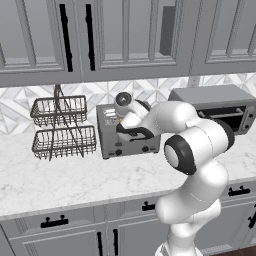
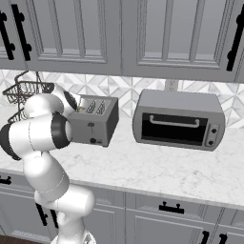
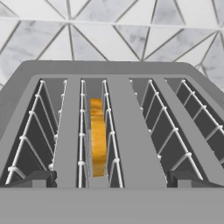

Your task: Start the toaster. Once the lever pops up, take the bread to the plate on the dining counter.

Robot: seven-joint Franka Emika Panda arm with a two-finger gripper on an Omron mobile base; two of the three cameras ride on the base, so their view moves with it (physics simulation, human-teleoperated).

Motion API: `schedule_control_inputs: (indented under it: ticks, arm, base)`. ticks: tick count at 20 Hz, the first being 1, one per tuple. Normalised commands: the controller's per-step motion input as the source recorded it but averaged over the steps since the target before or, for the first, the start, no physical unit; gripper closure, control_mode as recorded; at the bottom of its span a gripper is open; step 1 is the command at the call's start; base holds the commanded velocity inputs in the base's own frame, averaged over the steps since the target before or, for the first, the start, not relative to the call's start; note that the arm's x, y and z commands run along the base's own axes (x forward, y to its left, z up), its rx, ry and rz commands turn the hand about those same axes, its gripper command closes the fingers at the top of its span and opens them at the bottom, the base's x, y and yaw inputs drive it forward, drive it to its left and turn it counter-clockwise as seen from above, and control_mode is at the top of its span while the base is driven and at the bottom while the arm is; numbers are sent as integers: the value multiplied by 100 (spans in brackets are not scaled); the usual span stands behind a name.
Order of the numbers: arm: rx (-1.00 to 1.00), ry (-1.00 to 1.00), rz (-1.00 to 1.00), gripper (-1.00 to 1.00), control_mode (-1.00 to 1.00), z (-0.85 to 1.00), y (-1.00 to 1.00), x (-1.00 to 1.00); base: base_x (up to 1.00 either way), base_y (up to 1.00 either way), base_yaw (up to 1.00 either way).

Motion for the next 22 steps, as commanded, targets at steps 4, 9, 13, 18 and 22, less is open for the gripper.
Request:
schedule_control_inputs:
  ticks: [4,9,13,18,22]
  arm:
    - [0,0,0,-100,-100,0,0,0]
    - [0,0,0,-100,-100,0,0,0]
    - [0,0,0,-100,-100,0,0,0]
    - [0,0,0,-100,-100,0,0,0]
    - [0,0,0,-100,-100,0,0,0]
  base:
    - [0,0,0]
    - [0,0,0]
    - [0,0,0]
    - [0,0,0]
    - [0,0,0]
